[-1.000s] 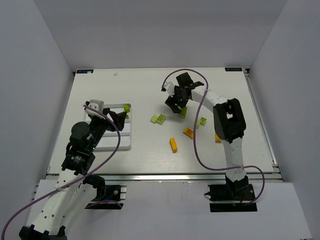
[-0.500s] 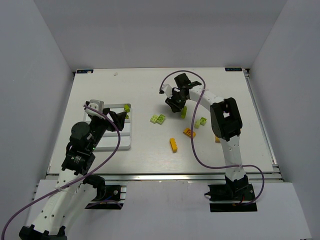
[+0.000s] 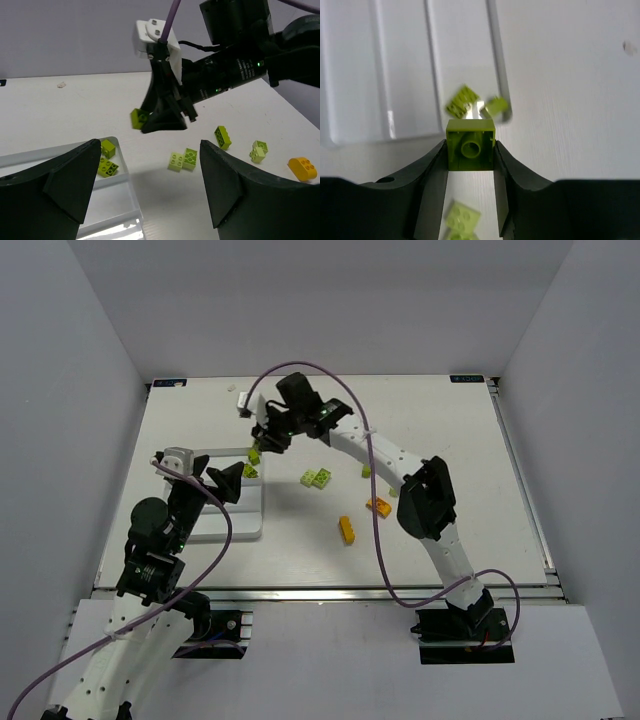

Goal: Sort the legos into containers by color

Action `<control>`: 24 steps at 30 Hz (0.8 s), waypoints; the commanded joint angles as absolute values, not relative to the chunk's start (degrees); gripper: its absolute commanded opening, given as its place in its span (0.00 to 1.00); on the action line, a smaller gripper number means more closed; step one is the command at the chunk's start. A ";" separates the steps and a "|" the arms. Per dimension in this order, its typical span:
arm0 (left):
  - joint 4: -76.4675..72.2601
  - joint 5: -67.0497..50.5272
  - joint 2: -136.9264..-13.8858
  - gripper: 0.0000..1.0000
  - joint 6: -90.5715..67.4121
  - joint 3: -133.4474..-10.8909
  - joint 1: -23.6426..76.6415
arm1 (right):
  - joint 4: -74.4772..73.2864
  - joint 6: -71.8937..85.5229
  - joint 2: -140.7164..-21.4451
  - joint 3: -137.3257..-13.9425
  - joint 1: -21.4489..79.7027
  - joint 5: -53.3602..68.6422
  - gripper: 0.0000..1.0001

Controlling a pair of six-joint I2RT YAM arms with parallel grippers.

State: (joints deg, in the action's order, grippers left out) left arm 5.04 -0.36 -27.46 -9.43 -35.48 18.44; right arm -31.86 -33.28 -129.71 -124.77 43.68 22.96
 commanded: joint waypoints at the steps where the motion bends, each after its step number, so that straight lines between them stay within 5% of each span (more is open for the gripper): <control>1: 4.39 2.19 -26.90 0.89 -8.96 -34.89 18.28 | -24.45 -28.13 -133.50 -127.18 46.75 25.23 0.06; 14: 4.57 1.85 -28.04 0.89 -8.35 -34.98 18.28 | -3.96 -21.88 -142.82 -130.34 51.15 20.22 0.34; 18: 4.48 1.58 -28.21 0.89 -8.26 -34.98 18.28 | -2.72 -21.88 -144.58 -130.25 51.33 20.30 0.58; 24: 4.48 0.79 -28.74 0.89 -8.35 -34.98 18.28 | -1.76 -20.48 -144.41 -129.02 51.24 19.95 0.74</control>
